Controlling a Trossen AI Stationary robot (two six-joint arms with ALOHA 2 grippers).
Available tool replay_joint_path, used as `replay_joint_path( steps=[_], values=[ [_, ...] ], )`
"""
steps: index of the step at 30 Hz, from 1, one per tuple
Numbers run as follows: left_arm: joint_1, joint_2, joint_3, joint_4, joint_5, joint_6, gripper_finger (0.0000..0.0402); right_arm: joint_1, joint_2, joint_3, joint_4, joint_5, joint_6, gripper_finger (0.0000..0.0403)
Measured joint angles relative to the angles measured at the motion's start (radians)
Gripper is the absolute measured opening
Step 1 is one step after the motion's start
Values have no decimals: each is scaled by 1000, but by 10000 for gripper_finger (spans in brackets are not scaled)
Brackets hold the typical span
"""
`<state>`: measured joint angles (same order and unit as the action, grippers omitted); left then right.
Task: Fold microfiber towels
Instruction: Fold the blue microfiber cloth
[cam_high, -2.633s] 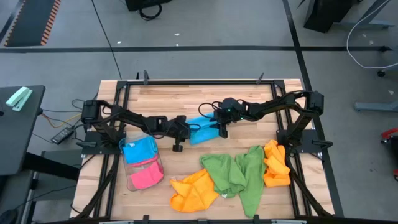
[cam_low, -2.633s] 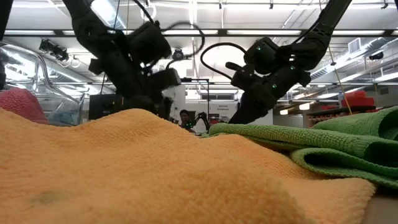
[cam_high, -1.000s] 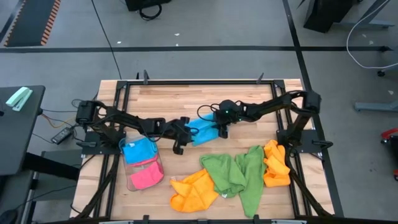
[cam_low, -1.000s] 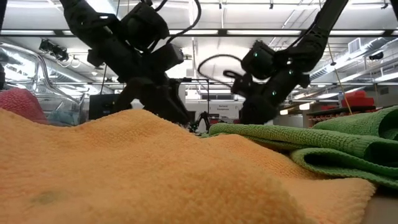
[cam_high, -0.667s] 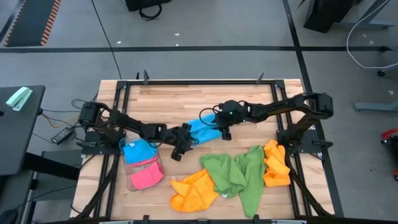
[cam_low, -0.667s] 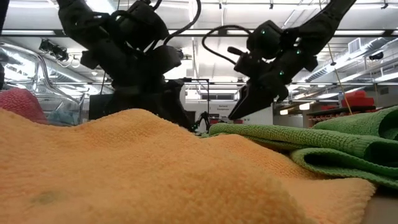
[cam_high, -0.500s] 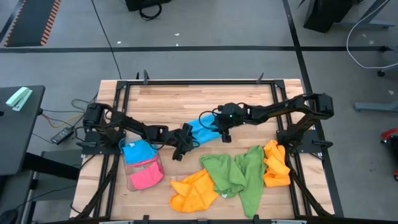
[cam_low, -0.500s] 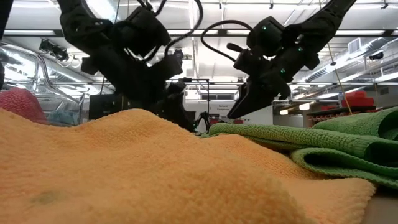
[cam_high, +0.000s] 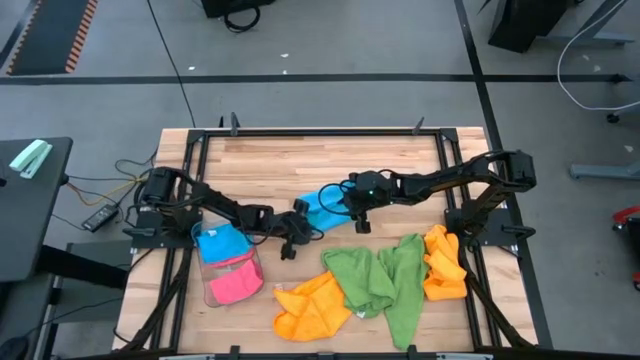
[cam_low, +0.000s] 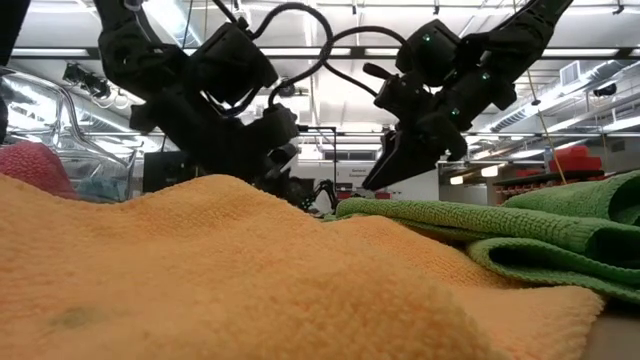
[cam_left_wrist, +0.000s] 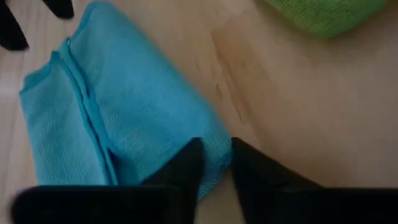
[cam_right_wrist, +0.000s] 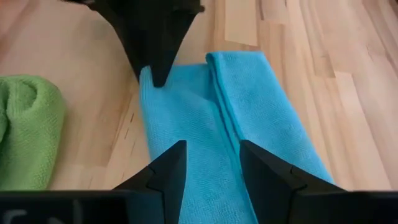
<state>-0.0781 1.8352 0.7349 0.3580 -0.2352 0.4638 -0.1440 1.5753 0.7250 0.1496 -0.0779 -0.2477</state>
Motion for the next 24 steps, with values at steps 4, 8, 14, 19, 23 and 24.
replay_joint_path(
  steps=[4,8,14,19,23,24],
  values=[
    [9,1,-1,6,-23,-50,15,23,0,0,12,0,-16,158],
    [21,-10,-2,17,-16,-113,17,58,0,0,14,1,-47,158],
    [44,-81,-2,24,35,-271,12,98,46,1,39,58,-105,167],
    [60,-128,-2,-6,37,-409,20,132,111,1,118,170,-161,189],
    [60,-128,-2,-7,37,-456,9,155,174,1,167,265,-223,202],
    [60,-128,-2,-7,37,-461,9,156,188,1,165,290,-233,204]
  ],
)
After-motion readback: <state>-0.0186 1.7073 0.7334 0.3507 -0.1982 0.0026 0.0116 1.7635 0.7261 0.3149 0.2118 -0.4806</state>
